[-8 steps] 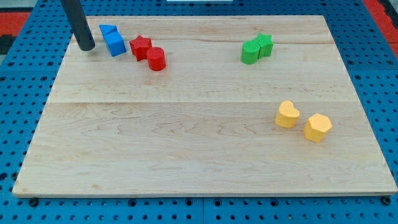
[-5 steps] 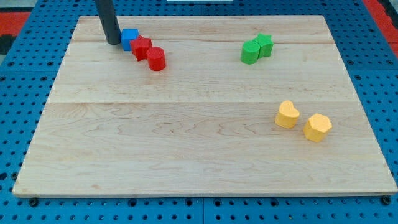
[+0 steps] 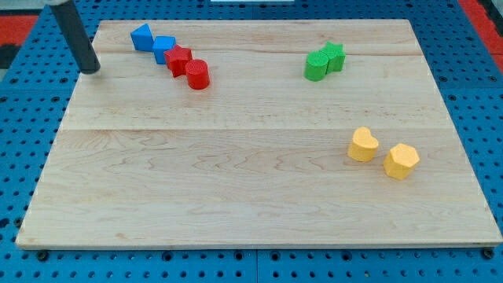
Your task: Move yellow blocks towards the center
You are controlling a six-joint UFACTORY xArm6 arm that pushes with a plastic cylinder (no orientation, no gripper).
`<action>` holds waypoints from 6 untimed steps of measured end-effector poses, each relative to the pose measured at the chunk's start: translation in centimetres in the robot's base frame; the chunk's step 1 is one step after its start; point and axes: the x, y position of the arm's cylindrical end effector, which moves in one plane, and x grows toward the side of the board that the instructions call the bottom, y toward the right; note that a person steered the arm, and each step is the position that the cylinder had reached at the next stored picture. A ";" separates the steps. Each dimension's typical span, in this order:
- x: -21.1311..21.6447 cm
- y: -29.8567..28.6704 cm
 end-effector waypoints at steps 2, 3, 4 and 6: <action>4.7 14.5; 7.9 22.8; 12.6 28.9; 17.6 30.8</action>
